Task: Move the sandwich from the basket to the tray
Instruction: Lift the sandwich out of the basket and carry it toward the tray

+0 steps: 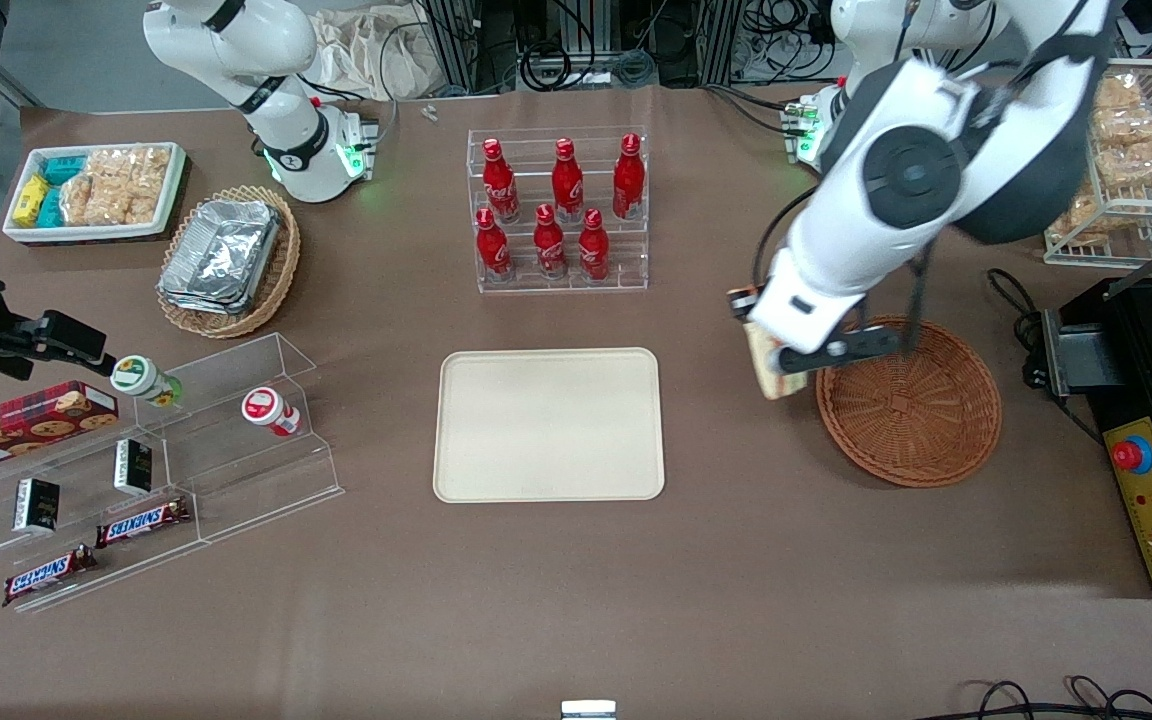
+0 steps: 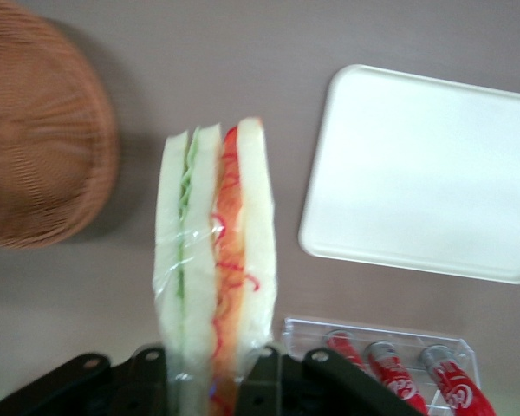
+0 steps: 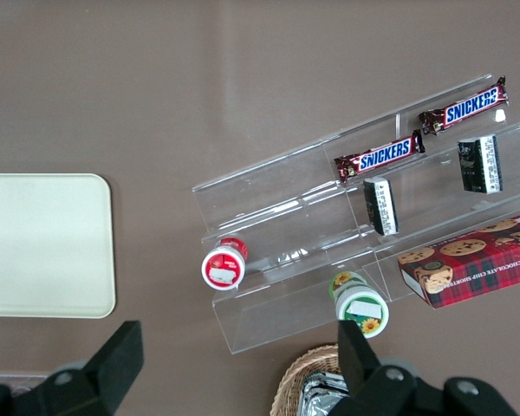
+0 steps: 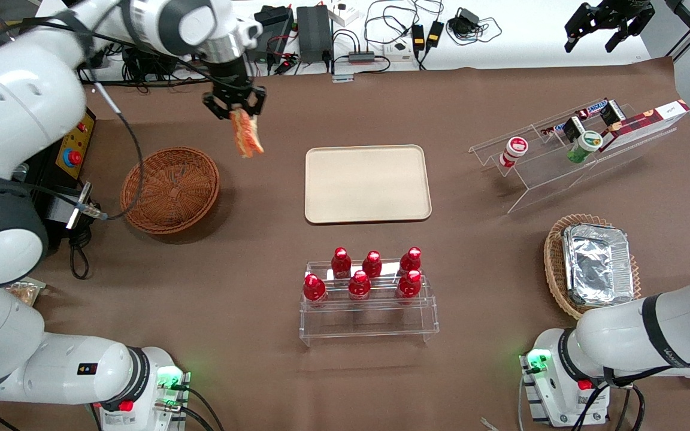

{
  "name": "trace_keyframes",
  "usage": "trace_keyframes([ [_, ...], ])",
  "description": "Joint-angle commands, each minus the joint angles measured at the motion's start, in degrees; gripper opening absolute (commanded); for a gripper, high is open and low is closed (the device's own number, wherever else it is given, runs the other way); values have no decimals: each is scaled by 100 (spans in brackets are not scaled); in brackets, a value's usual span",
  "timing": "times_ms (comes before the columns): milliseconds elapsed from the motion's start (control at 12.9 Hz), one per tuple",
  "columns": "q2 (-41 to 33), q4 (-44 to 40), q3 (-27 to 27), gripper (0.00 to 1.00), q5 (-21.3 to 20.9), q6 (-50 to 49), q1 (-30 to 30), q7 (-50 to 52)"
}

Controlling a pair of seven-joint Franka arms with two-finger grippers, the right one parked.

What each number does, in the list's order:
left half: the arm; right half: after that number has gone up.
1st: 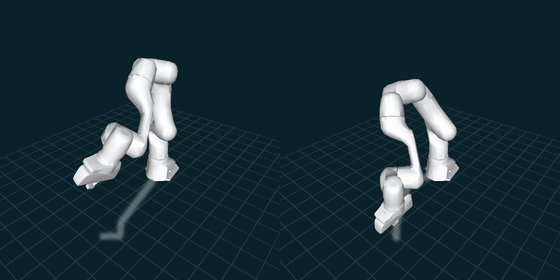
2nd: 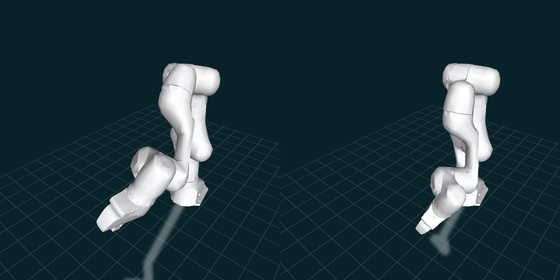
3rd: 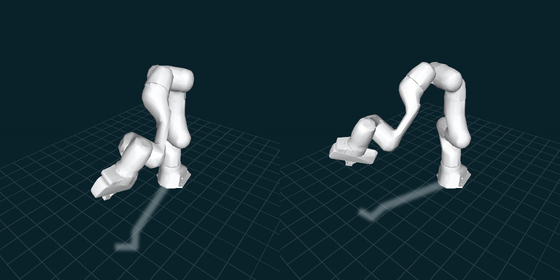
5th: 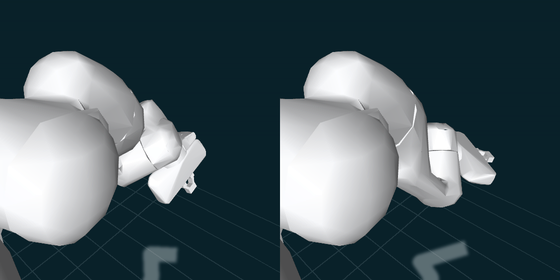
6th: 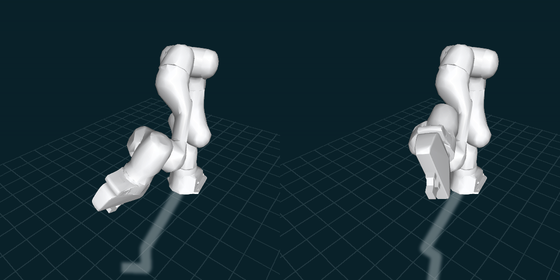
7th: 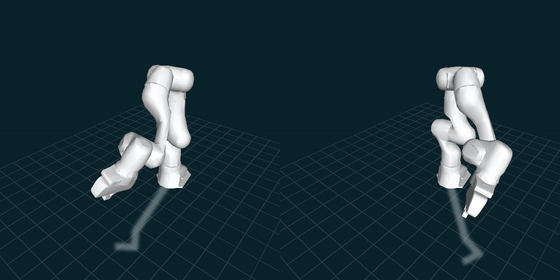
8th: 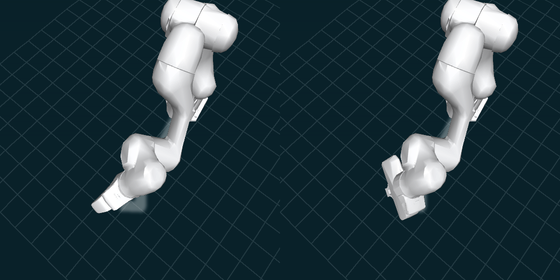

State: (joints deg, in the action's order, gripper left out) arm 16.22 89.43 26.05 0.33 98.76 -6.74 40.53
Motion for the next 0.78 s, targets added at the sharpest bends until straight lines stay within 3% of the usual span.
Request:
trace_keyframes([
  [0,907,-321,-4,0,-120,712,-483,-28],
  [310,1901,-330,-30,0,-1016,1776,-969,411],
  [698,2553,-357,-39,0,-1167,2455,-1119,421],
])
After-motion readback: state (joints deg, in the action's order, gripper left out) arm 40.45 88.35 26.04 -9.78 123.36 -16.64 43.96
